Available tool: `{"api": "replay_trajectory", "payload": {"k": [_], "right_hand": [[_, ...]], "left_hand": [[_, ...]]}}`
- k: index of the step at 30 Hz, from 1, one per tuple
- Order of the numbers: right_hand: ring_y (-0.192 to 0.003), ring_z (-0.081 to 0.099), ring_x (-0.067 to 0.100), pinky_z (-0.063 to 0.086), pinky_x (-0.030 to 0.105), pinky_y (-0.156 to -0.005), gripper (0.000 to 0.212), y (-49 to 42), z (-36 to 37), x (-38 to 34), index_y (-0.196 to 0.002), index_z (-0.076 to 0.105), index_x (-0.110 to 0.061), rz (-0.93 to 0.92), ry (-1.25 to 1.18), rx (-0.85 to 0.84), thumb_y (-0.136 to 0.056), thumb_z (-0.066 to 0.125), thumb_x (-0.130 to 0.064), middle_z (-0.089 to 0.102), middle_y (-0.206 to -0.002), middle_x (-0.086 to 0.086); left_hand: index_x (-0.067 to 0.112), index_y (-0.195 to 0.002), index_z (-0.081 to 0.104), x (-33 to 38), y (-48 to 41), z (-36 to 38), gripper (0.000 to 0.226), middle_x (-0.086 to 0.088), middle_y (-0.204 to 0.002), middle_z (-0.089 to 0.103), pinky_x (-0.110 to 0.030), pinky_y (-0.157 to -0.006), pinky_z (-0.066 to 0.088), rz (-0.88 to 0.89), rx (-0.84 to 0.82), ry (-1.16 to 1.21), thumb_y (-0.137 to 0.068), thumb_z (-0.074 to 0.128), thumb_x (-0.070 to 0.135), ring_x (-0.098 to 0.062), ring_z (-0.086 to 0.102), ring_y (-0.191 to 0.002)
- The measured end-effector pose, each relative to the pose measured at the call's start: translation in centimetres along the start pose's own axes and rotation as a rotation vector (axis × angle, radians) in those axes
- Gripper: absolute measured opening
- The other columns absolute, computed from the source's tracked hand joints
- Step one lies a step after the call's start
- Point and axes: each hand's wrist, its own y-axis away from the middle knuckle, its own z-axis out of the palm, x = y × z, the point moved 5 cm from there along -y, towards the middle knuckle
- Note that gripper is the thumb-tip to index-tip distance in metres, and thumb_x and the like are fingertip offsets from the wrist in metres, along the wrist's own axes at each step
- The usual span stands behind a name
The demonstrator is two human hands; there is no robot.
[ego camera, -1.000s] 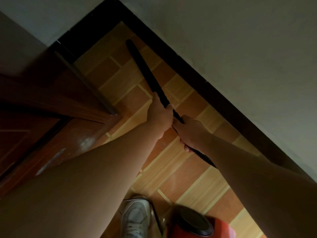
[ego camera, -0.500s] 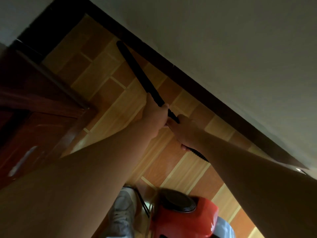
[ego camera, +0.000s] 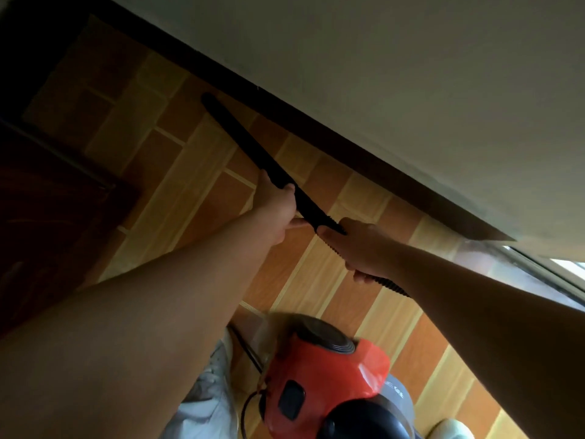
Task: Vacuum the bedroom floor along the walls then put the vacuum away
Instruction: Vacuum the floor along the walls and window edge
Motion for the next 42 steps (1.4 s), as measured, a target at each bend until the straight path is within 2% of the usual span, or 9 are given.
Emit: {"api": "replay_trajectory", "payload": {"k": [4,7,12,17,21,26,32,36,42], "right_hand": [[-0.062,0.071,0.021,0.061,0.038,-0.064,0.051,1.3,-0.1,1.7,-0.119,0.051,-0.024,0.005,0.076,-0.019,-0.099,0.038,-0.069,0.072,-0.084,0.011],[-0.065,0.064,0.017,0.050,0.028,-0.054,0.053,1.6,-0.4,1.5,-0.116,0.049,-0.015,-0.044,0.193,0.033,-0.101,0.039,-0.065,0.065,-0.086,0.007],[-0.067,0.059,0.013,0.042,0.026,-0.050,0.028,0.2,-0.7,-0.4,-0.108,0.045,-0.017,-0.104,0.198,0.189,-0.103,0.055,-0.043,0.055,-0.085,-0.001],[-0.065,0.057,0.014,0.036,0.028,-0.051,0.035,-0.8,-0.7,-1.3,-0.111,0.047,-0.019,-0.054,0.297,0.264,-0.108,0.035,-0.051,0.056,-0.082,0.000],[-0.067,0.056,0.016,0.036,0.030,-0.049,0.040,-2.2,0.2,-2.5,-0.121,0.050,-0.016,-0.047,0.286,0.293,-0.109,0.032,-0.049,0.052,-0.083,0.000],[-0.080,0.059,0.027,0.055,0.033,-0.062,0.038,-3.9,1.0,-6.9,-0.145,0.047,-0.016,-0.068,0.242,0.176,-0.107,0.046,-0.014,0.051,-0.114,0.014],[-0.080,0.068,0.030,0.058,0.041,-0.068,0.038,-6.7,2.2,-10.8,-0.112,0.048,-0.013,-0.109,0.120,0.196,-0.106,0.040,-0.051,0.063,-0.088,0.010],[-0.083,0.068,0.031,0.060,0.044,-0.075,0.045,-7.3,2.9,-12.7,-0.115,0.048,-0.014,-0.099,0.103,0.190,-0.105,0.037,-0.057,0.063,-0.094,0.011],[-0.098,0.068,0.033,0.060,0.048,-0.087,0.029,-6.3,2.9,-12.0,-0.130,0.051,-0.020,-0.093,0.171,0.157,-0.109,0.041,-0.037,0.061,-0.105,0.011]], "left_hand": [[0.042,-0.156,0.027,-1.6,1.2,1.3,0.062,-0.011,-0.141,0.056,-0.037,-0.056,0.063,0.000,-0.011,-0.010,-0.107,0.049,0.013,-0.029,0.073,-0.097],[0.043,-0.157,0.024,-2.7,2.2,2.2,0.064,-0.010,-0.139,0.058,-0.034,-0.054,0.061,-0.007,-0.029,0.016,-0.107,0.050,0.013,-0.027,0.074,-0.097],[0.041,-0.155,0.028,-4.3,3.5,3.9,0.062,-0.006,-0.132,0.064,-0.024,-0.045,0.055,0.015,-0.078,-0.011,-0.106,0.050,0.009,-0.024,0.072,-0.103],[0.038,-0.155,0.030,-3.8,2.1,2.7,0.056,-0.005,-0.136,0.063,-0.037,-0.067,0.065,0.114,-0.011,-0.068,-0.106,0.053,0.026,-0.023,0.071,-0.108],[0.030,-0.151,0.040,-1.2,-0.1,1.4,0.048,-0.003,-0.131,0.063,-0.035,-0.064,0.065,0.148,0.044,-0.070,-0.106,0.055,0.020,-0.025,0.071,-0.106],[0.029,-0.154,0.035,1.0,-2.9,-0.4,0.060,-0.004,-0.138,0.061,-0.046,-0.084,0.064,0.140,0.100,-0.159,-0.102,0.063,0.020,-0.029,0.069,-0.113],[0.027,-0.152,0.038,3.5,-5.7,-4.3,0.058,-0.003,-0.131,0.063,-0.038,-0.071,0.065,0.136,0.093,-0.167,-0.101,0.063,0.015,-0.027,0.069,-0.108],[0.030,-0.153,0.036,4.7,-6.5,-5.9,0.061,-0.005,-0.130,0.063,-0.036,-0.066,0.063,0.135,0.083,-0.191,-0.100,0.064,0.016,-0.026,0.070,-0.103],[0.028,-0.152,0.037,4.0,-5.8,-5.2,0.059,-0.003,-0.129,0.062,-0.043,-0.079,0.065,0.122,0.067,-0.195,-0.101,0.063,0.013,-0.026,0.068,-0.108]]}}
